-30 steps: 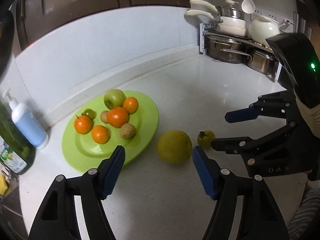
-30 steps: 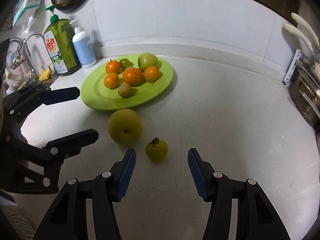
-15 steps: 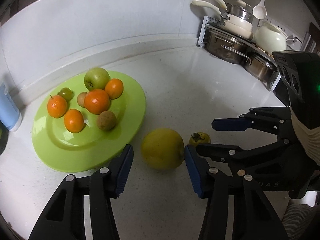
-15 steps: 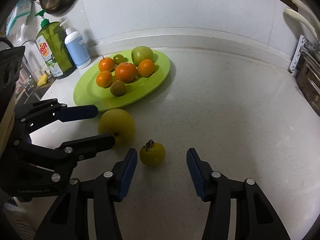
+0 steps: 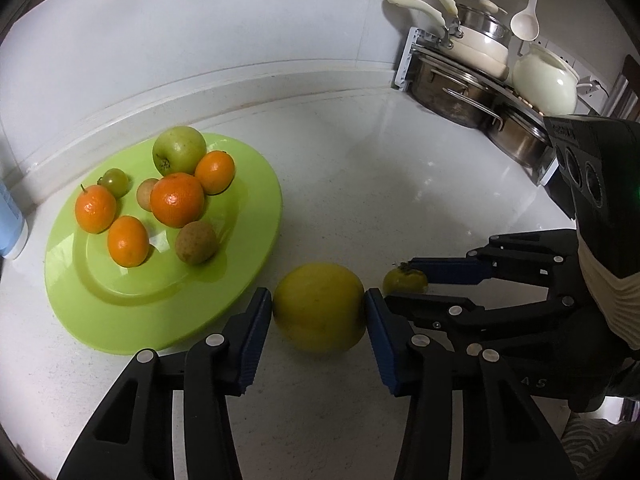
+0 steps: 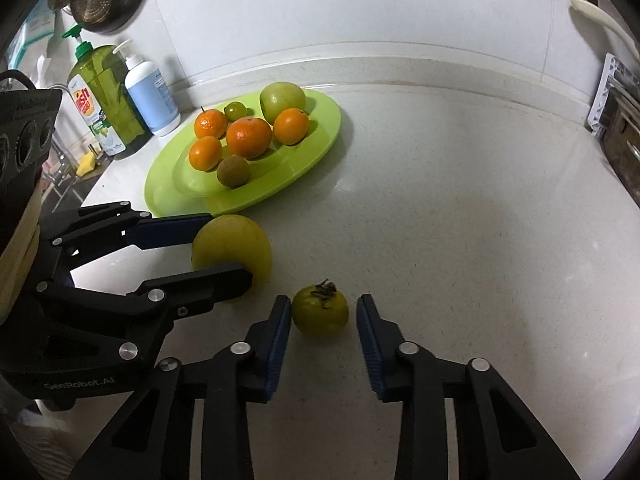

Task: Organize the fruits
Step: 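Close the left gripper on the large yellow fruit while the right gripper grasps the green tomato, then carry the yellow fruit in the left gripper and the tomato in the right gripper over the plate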

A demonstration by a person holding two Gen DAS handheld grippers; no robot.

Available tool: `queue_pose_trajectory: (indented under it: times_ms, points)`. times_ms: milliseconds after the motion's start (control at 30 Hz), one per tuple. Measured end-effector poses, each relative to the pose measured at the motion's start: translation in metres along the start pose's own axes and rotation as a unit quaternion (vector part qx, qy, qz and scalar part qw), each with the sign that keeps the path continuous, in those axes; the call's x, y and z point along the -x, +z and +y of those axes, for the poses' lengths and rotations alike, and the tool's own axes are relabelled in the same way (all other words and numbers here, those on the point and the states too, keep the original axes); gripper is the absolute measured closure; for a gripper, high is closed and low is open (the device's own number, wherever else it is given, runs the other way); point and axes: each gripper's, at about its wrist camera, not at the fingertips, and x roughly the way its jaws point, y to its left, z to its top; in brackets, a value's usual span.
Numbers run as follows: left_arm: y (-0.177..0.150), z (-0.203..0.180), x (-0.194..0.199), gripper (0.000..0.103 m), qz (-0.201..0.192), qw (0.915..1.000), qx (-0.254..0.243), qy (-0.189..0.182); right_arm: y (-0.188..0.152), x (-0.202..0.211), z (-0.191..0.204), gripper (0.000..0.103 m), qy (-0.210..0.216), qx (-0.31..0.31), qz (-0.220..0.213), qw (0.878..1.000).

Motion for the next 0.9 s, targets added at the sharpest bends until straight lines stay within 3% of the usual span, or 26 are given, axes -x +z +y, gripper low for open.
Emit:
queue_pose_trajectory:
  times_ms: [500, 900]
  points:
    - [-0.004, -0.009, 0.004, 0.058, -0.011, 0.9994, -0.013, 0.032, -0.007, 0.011, -0.004, 0.073, -0.007, -0.029, -0.009, 1.000]
    - [-0.010, -0.007, 0.025, 0.058, -0.031, 0.9987, 0.008, 0.038, -0.007, 0.024, 0.002, 0.073, -0.012, -0.029, -0.027, 0.999]
